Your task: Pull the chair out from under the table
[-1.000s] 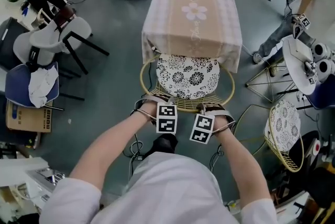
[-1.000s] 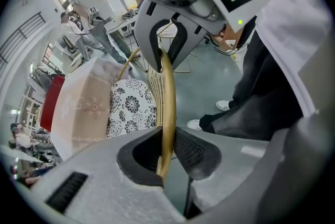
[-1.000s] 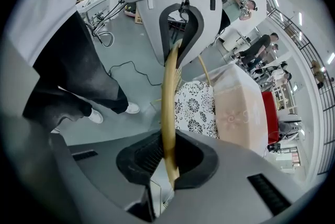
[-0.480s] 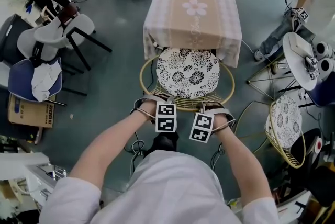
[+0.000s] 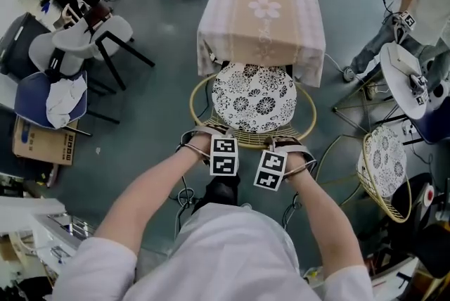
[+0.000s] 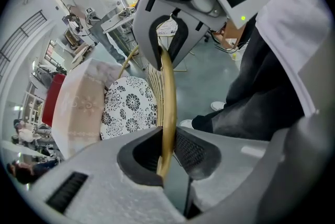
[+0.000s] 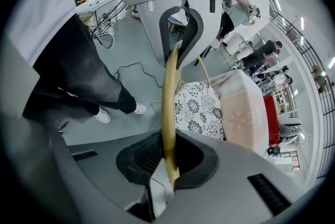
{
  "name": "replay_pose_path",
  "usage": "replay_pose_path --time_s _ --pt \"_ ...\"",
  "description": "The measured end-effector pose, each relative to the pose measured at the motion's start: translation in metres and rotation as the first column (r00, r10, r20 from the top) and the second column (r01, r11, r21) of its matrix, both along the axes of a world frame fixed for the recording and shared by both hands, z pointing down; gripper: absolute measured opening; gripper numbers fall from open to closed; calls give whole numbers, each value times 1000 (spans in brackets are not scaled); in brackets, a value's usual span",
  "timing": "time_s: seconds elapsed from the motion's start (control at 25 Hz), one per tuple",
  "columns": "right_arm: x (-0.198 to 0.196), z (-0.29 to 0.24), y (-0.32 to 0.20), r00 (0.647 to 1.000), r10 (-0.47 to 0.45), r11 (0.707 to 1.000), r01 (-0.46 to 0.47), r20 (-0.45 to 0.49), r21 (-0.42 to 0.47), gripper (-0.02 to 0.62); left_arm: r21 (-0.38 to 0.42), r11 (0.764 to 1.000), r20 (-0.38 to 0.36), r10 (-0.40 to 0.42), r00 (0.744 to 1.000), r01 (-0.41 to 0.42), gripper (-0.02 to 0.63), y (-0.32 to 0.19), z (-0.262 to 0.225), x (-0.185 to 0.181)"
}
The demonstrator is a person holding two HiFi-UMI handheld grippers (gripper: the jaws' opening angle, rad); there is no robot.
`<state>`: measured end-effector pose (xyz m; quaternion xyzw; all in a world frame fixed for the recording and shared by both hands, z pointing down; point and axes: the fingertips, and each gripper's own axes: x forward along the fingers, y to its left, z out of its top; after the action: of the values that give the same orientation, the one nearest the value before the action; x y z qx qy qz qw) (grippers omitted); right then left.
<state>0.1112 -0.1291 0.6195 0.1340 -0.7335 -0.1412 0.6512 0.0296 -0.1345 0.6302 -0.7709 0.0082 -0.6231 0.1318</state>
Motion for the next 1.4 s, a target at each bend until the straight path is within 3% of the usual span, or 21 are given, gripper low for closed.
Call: replay_pose_path --time_s 0.64,1.4 --pt "-3 1 48 1000 -24 1000 24 2 -1 35 30 999 15 -39 999 39 60 46 2 -4" --pt "-14 3 107 1000 14 1000 -14 -16 -21 34 20 1000 14 4 1000 -4 58 106 3 -14"
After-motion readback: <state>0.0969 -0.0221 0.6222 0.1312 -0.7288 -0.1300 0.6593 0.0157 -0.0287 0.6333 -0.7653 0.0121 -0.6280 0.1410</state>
